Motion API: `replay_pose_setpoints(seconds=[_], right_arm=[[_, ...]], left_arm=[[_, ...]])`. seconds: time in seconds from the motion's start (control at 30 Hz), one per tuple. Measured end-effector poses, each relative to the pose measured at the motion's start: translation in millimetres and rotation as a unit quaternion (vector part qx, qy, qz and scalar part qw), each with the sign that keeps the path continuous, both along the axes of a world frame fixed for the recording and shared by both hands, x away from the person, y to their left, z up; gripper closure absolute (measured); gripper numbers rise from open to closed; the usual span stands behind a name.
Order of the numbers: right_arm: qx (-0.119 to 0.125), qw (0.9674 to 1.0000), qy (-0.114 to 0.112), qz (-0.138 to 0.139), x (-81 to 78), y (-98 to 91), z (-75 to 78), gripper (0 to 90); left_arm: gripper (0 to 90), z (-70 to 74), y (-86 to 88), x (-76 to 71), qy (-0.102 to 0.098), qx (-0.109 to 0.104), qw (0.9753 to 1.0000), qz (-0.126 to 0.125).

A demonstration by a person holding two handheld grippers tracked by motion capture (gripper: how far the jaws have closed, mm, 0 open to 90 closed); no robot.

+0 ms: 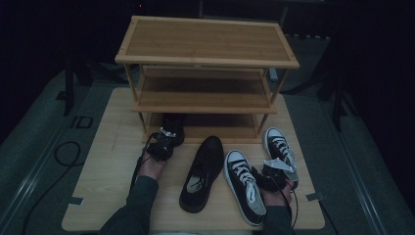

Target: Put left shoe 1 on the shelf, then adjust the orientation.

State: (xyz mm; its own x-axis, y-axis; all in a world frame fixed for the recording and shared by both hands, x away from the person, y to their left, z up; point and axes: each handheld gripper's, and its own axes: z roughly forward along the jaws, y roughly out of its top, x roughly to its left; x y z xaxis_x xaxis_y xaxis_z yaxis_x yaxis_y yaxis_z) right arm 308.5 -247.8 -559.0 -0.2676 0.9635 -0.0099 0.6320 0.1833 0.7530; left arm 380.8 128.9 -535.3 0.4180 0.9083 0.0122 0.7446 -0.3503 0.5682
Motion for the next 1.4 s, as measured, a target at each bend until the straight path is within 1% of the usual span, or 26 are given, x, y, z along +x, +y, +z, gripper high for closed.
replay_pose_setpoints(seconds=[0.07,0.2,0.3,0.33,0.37,0.4,0.47,0.5,0.53,0.63,0.7,0.77,0.83,0.87,0.9,0.93,0.97,1.0,1.03,1.07,1.1,1.13,1.17,1.23,1.27,1.4], right_arm=[[-0.001,1.0,0.0,0.0,0.0,-0.1,0.0,48.7],[-0.001,1.0,0.0,0.0,0.0,0.0,0.0,48.8],[0.0,1.0,0.0,0.0,0.0,0.0,0.0,48.7],[0.0,1.0,0.0,0.0,0.0,0.0,0.0,48.7],[-0.001,1.0,0.0,0.0,0.0,-0.1,-0.1,48.7],[-0.001,1.0,0.0,0.0,0.0,-0.1,0.0,48.7],[-0.001,1.0,0.0,0.0,0.0,-0.1,0.0,48.7],[-0.001,1.0,0.0,0.0,0.0,0.0,0.0,48.7],[-0.001,1.0,0.0,0.0,0.0,-0.1,0.0,48.7],[0.0,1.0,0.0,0.0,0.1,0.0,0.0,48.7],[0.0,1.0,0.0,0.0,0.0,0.0,0.0,48.6],[-0.001,1.0,-0.001,0.001,0.2,-0.2,-0.1,48.7],[-0.001,1.0,0.0,0.001,0.2,-0.2,0.0,48.6],[-0.001,1.0,0.0,0.001,0.1,-0.1,0.0,48.7],[-0.001,1.0,0.0,0.001,0.2,-0.1,0.0,48.7],[-0.001,1.0,0.0,0.001,0.2,-0.2,-0.1,48.7],[-0.001,1.0,-0.001,0.001,0.2,-0.2,-0.1,48.7],[-0.001,1.0,-0.001,0.001,0.2,-0.2,-0.1,48.7],[-0.001,1.0,-0.001,0.001,0.2,-0.2,-0.1,48.6],[-0.001,1.0,-0.001,0.001,0.2,-0.2,-0.1,48.6],[-0.001,1.0,-0.001,0.001,0.2,-0.2,0.0,48.6],[-0.001,1.0,-0.001,0.001,0.2,-0.2,0.0,48.6],[-0.001,1.0,-0.001,0.0,0.2,-0.1,-0.1,48.6],[0.0,1.0,-0.001,0.0,0.2,0.0,-0.1,48.6],[0.0,1.0,-0.001,0.0,0.2,0.0,-0.1,48.6],[0.0,1.0,-0.001,0.0,0.3,-0.1,-0.1,48.6]], left_arm=[[89.4,-0.3,0.5,0.6,0.003,-0.001,1.0,0.0],[84.4,1.5,0.2,-1.6,0.001,-0.007,0.9999,-0.008],[80.5,11.6,-0.5,-8.1,-0.008,-0.025,0.9995,-0.016],[77.9,11.6,-0.5,-8.1,-0.008,-0.025,0.9995,-0.016],[75.1,17.5,-0.5,-11.8,-0.012,-0.041,0.9988,-0.025],[73.7,20.3,-0.6,-13.6,-0.013,-0.047,0.9983,-0.031],[70.2,23.2,-1.1,-15.7,-0.015,-0.05,0.998,-0.034],[68.6,29.7,-1.3,-19.6,-0.018,-0.058,0.9971,-0.045],[67.6,33.1,-1.6,-21.5,-0.02,-0.064,0.9966,-0.048],[64.6,40.0,-2.4,-25.2,-0.024,-0.069,0.9957,-0.057],[63.1,49.8,-4.7,-30.7,-0.029,-0.081,0.9939,-0.068],[61.0,53.3,-5.4,-32.5,-0.029,-0.084,0.9934,-0.073],[59.1,61.6,-7.5,-37.0,-0.029,-0.096,0.9915,-0.082],[58.4,61.6,-7.5,-37.0,-0.029,-0.096,0.9915,-0.082],[58.3,66.2,-8.8,-40.1,-0.029,-0.103,0.9906,-0.086],[58.0,66.2,-8.8,-40.1,-0.029,-0.103,0.9906,-0.086],[58.0,70.7,-9.8,-43.8,-0.031,-0.112,0.9889,-0.092],[57.7,70.7,-9.8,-43.8,-0.031,-0.112,0.9889,-0.092],[57.2,75.4,-11.5,-47.7,-0.034,-0.116,0.9878,-0.099],[57.0,75.4,-11.5,-47.7,-0.034,-0.116,0.9878,-0.099],[56.5,80.6,-13.6,-51.9,-0.036,-0.122,0.9864,-0.105],[56.5,80.6,-13.6,-51.9,-0.036,-0.122,0.9864,-0.105],[56.3,86.5,-15.6,-56.0,-0.038,-0.122,0.985,-0.116],[55.9,86.5,-15.6,-56.0,-0.038,-0.122,0.985,-0.116],[55.9,92.7,-18.4,-60.7,-0.041,-0.125,0.9836,-0.123],[55.8,99.8,-23.3,-66.6,-0.038,-0.124,0.982,-0.137]])
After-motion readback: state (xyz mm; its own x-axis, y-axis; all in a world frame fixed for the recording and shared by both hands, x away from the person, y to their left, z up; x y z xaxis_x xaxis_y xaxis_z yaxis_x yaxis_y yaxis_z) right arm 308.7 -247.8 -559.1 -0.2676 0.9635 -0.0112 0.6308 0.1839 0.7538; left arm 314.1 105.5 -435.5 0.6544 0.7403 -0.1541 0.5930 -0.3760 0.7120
